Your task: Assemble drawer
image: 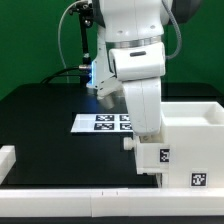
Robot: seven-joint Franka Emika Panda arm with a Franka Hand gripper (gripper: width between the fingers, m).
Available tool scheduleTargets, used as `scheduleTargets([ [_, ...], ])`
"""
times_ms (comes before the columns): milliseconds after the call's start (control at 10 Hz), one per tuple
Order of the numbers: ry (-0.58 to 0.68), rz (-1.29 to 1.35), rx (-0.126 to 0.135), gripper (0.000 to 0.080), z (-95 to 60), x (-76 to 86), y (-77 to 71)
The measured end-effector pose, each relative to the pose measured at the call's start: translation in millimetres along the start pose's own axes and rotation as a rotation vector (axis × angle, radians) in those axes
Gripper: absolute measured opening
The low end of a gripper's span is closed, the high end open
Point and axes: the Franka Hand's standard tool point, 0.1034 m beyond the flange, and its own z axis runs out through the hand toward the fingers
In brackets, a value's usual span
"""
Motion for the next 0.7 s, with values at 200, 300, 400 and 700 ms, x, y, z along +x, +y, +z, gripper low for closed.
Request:
scheduleTargets([
  [200, -0.009, -0.002, -0.002, 0.0386, -15.0, 1.0, 2.5],
  [300, -0.017, -0.003, 0.008, 0.0386, -25.7, -0.7, 3.1],
  [400, -0.029, 0.002, 0.015, 0.0582, -41.5, -6.8, 4.5],
  [700, -0.041, 0.003, 0.034, 0.0646, -59.8, -37.7, 8.7],
])
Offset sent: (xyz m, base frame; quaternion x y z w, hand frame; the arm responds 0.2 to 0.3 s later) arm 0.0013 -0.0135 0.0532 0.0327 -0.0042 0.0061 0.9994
